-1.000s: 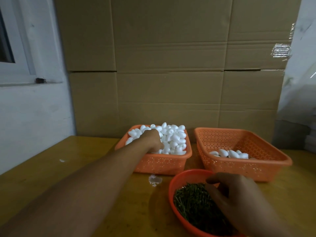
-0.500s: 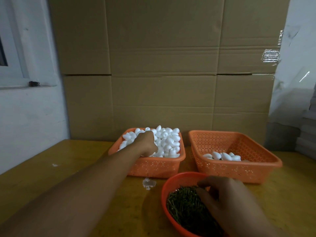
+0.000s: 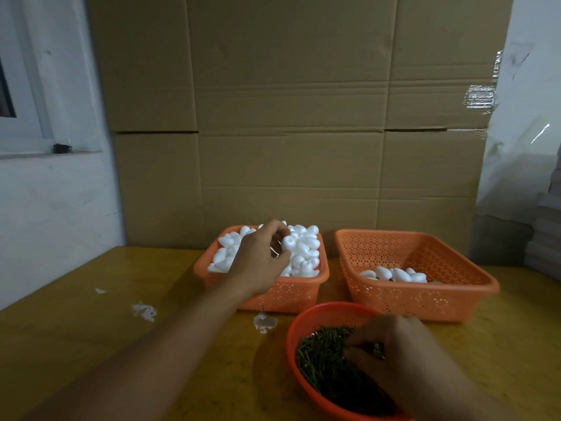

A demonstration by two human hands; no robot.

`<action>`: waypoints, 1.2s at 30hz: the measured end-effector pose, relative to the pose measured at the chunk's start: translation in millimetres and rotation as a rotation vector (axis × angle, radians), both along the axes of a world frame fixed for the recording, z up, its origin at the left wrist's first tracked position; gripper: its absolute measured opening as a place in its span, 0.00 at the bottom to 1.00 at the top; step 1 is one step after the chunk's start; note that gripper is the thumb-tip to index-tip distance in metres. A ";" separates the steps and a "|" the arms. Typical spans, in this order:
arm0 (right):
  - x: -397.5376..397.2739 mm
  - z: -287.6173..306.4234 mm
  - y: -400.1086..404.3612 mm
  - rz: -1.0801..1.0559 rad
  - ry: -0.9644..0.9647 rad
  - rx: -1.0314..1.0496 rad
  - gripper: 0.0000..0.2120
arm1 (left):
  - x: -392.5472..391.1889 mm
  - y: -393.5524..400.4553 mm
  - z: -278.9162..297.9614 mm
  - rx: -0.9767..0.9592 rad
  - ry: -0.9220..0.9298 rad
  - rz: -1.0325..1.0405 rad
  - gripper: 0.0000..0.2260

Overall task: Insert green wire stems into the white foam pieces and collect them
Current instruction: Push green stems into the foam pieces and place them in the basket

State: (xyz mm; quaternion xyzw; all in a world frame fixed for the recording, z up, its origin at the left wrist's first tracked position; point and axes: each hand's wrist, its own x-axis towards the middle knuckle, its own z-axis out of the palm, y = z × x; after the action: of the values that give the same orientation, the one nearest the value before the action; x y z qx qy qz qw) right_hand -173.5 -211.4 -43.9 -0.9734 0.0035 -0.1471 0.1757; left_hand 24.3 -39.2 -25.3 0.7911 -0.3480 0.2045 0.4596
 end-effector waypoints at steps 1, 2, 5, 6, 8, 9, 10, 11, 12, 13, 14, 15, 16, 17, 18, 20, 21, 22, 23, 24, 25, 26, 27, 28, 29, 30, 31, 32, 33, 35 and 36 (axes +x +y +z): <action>0.7 -0.2 -0.3 0.016 0.019 -0.006 0.10 | -7.9 0.7 -0.9 -0.017 -0.015 -0.033 0.10; 1.2 -0.4 -0.9 0.031 0.032 -0.013 0.10 | -15.5 0.8 -1.8 -0.030 -0.030 -0.060 0.10; 2.9 -1.6 -1.5 0.066 0.051 -0.039 0.12 | -37.9 1.9 -6.6 -0.027 -0.035 -0.145 0.11; 3.5 -2.8 -1.3 0.073 0.058 -0.045 0.13 | -44.2 2.2 -8.4 -0.005 -0.034 -0.176 0.11; 3.8 -4.0 0.2 0.082 0.070 -0.037 0.09 | -56.1 3.7 -12.7 0.046 -0.044 -0.234 0.11; 4.2 -4.0 1.0 0.073 0.076 -0.027 0.04 | -61.7 4.2 -15.1 0.058 -0.041 -0.258 0.11; 4.2 -3.5 1.8 0.055 0.078 -0.005 0.04 | -67.4 4.9 -17.3 0.061 -0.028 -0.276 0.11; 3.7 -2.5 3.2 0.028 0.077 0.010 0.11 | -73.2 6.0 -19.3 0.061 -0.004 -0.293 0.12; 3.1 -2.7 3.9 0.007 0.085 0.017 0.16 | -78.6 7.2 -21.0 0.062 0.019 -0.317 0.12; 2.8 -2.2 4.5 -0.005 0.102 0.013 0.19 | -83.2 8.8 -22.8 0.062 0.038 -0.347 0.11; 2.4 -1.5 4.8 -0.010 0.122 0.009 0.20 | -87.0 10.2 -24.9 0.064 0.060 -0.381 0.11; 2.4 -0.8 5.2 -0.016 0.150 -0.002 0.19 | -90.1 11.6 -27.0 0.070 0.094 -0.417 0.10; 2.9 -0.3 5.1 -0.016 0.182 -0.019 0.17 | -93.0 13.0 -28.7 0.078 0.143 -0.448 0.11; 3.2 0.9 5.5 -0.011 0.213 -0.046 0.16 | -95.6 14.3 -30.4 0.082 0.193 -0.470 0.13; 4.6 1.6 4.9 -0.008 0.246 -0.072 0.14 | -97.3 15.2 -32.2 0.082 0.228 -0.484 0.16; 6.5 3.3 5.9 0.013 0.299 -0.109 0.11 | -99.8 15.5 -35.9 0.068 0.247 -0.493 0.18; 7.3 4.0 7.9 0.024 0.317 -0.120 0.10 | -100.5 15.3 -37.2 0.054 0.249 -0.493 0.17; 8.7 3.2 9.7 0.034 0.325 -0.132 0.09 | -101.0 14.7 -38.2 0.038 0.257 -0.494 0.17; 9.9 1.9 11.7 0.037 0.330 -0.151 0.10 | -101.9 13.7 -38.8 0.021 0.270 -0.499 0.16; 11.5 0.3 13.6 0.034 0.331 -0.170 0.10 | -103.2 12.7 -39.0 0.002 0.288 -0.506 0.14; 13.5 -1.7 14.9 0.027 0.333 -0.178 0.10 | -104.6 12.0 -38.9 -0.016 0.306 -0.514 0.13; 15.6 -3.4 15.6 0.021 0.329 -0.177 0.10 | -106.0 11.4 -38.8 -0.032 0.320 -0.522 0.12; 17.4 -4.6 16.0 0.013 0.320 -0.170 0.10 | -107.4 11.1 -38.3 -0.046 0.330 -0.530 0.11; 18.7 -5.2 16.1 0.007 0.311 -0.163 0.09 | -108.2 10.8 -38.0 -0.055 0.334 -0.534 0.11; 19.3 -5.1 16.1 -0.002 0.309 -0.156 0.08 | -108.2 10.3 -38.2 -0.061 0.327 -0.526 0.10; 19.6 -5.1 15.7 -0.010 0.308 -0.151 0.07 | -107.5 9.7 -38.6 -0.069 0.312 -0.506 0.09; 19.5 -4.6 15.4 -0.015 0.304 -0.147 0.06 | -106.6 9.4 -39.1 -0.086 0.302 -0.480 0.09; 19.1 -4.1 15.2 -0.021 0.296 -0.148 0.07 | -105.8 9.0 -39.3 -0.115 0.308 -0.459 0.09; 18.7 -3.7 15.1 -0.028 0.290 -0.145 0.07 | -105.4 8.8 -39.2 -0.154 0.335 -0.450 0.09; 18.6 -4.1 13.4 -0.040 0.278 -0.123 0.06 | -105.4 8.6 -37.4 -0.242 0.434 -0.467 0.10; 18.6 -4.1 12.6 -0.044 0.261 -0.114 0.06 | -105.6 8.5 -36.1 -0.291 0.494 -0.485 0.11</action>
State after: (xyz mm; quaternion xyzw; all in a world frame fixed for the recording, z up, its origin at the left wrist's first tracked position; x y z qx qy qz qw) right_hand -154.9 -198.7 -48.0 -0.9923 0.0391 -0.0232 0.1149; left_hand -81.3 -30.7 -61.5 0.6376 -0.3713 -0.0602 0.6723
